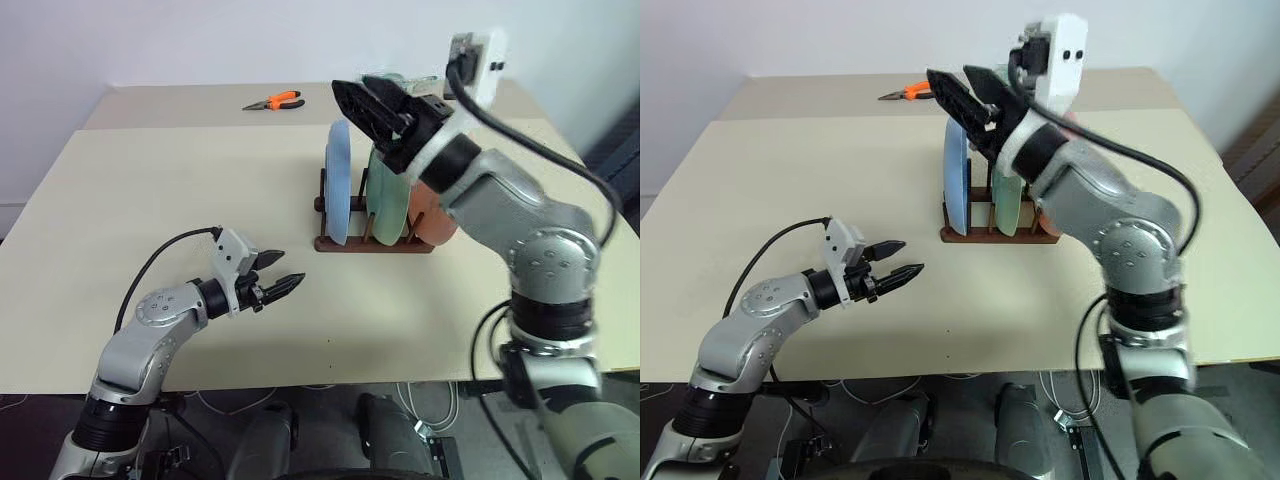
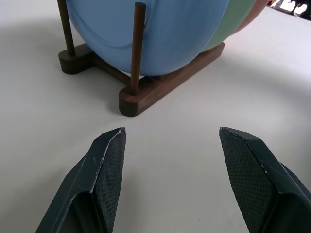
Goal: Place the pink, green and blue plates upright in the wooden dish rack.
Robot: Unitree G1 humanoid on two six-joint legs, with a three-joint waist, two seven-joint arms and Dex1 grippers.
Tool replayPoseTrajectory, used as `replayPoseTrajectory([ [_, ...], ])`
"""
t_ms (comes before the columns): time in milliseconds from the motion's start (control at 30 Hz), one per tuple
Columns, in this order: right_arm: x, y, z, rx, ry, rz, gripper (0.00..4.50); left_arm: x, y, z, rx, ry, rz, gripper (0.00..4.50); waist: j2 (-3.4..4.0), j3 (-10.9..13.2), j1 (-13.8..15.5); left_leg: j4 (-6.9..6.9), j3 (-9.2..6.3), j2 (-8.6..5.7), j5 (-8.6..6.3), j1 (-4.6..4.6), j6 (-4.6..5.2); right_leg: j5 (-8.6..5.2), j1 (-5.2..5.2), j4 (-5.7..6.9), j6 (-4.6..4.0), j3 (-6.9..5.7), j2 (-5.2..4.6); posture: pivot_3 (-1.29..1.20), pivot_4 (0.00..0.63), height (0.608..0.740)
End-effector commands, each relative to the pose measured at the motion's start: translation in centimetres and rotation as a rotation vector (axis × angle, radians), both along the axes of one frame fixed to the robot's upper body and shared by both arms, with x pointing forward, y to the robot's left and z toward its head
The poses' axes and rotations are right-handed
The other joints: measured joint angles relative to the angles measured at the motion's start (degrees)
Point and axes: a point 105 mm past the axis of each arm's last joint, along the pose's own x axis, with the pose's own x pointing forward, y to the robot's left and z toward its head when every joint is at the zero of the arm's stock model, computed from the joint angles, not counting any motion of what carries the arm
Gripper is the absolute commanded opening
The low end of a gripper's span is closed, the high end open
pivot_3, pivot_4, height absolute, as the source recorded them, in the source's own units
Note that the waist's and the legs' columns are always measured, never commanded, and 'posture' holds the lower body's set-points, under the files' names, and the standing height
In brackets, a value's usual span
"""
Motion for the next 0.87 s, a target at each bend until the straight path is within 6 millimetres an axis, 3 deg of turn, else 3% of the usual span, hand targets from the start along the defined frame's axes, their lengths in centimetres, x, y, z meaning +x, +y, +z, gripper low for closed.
replayPoseTrajectory([
  [33,-1.9,-5.0,0.9,-0.107,-0.174,-0.052,2.88,0.1,0.2,1.2,-0.008,-0.058,0.018,3.14,-0.12,-0.02,0.36,0.02,-0.03,0.00,0.00,0.01,0.00,-0.10,0.10,-0.08,0.09,-0.04,-0.01,0.00,0.150,0.740],
  [133,-2.5,-11.1,-1.3,-0.234,-0.124,-0.186,2.88,0.9,1.3,1.2,-0.001,-0.079,0.075,3.14,-0.17,-0.01,1.01,0.08,0.01,-0.04,-0.03,0.01,0.05,-0.18,0.22,-0.19,0.06,-0.04,-0.11,0.00,0.150,0.740],
  [200,-3.2,-14.1,-3.1,-0.287,-0.053,-0.243,2.88,1.4,2.0,1.3,0.004,-0.095,0.117,3.14,-0.17,-0.02,1.42,0.09,0.07,-0.03,-0.04,0.02,0.06,-0.18,0.22,-0.17,0.06,-0.02,-0.12,0.00,0.150,0.740],
  [333,-4.8,-18.0,-10.5,-0.479,0.166,-0.299,2.88,2.6,4.2,0.1,0.101,-0.124,0.205,3.14,-0.15,-0.06,1.35,0.05,0.08,0.04,-0.06,0.13,0.08,-0.19,0.28,-0.13,0.07,-0.05,-0.08,0.00,0.150,0.740],
  [400,-4.9,-18.9,-13.4,-0.548,0.226,-0.319,2.88,2.8,4.9,-0.7,0.153,-0.129,0.221,3.14,-0.08,-0.04,0.89,0.08,0.24,0.04,-0.06,0.12,0.08,-0.19,0.26,-0.12,0.06,0.05,-0.09,0.00,0.150,0.740],
  [467,-4.6,-19.6,-14.8,-0.548,0.253,-0.344,2.88,2.9,5.2,-0.9,0.173,-0.137,0.231,3.14,-0.09,-0.03,0.42,0.08,0.43,0.06,-0.07,0.10,0.06,-0.18,0.29,-0.14,0.02,0.12,-0.16,0.00,0.150,0.740],
  [633,-2.9,-20.5,-16.3,-0.542,0.244,-0.391,2.88,3.0,5.9,-1.2,0.190,-0.151,0.256,3.14,-0.10,-0.03,0.16,0.09,0.39,0.08,-0.07,0.13,0.06,-0.15,0.20,-0.14,0.02,0.07,-0.18,0.00,0.150,0.740],
  [867,-1.9,-19.6,-17.7,-0.574,0.232,-0.369,2.88,2.0,6.4,-1.6,0.196,-0.147,0.270,3.14,-0.10,-0.03,0.29,0.08,0.33,0.05,-0.07,0.10,0.07,-0.04,0.18,-0.13,-0.15,0.07,-0.18,0.00,0.150,0.740],
])
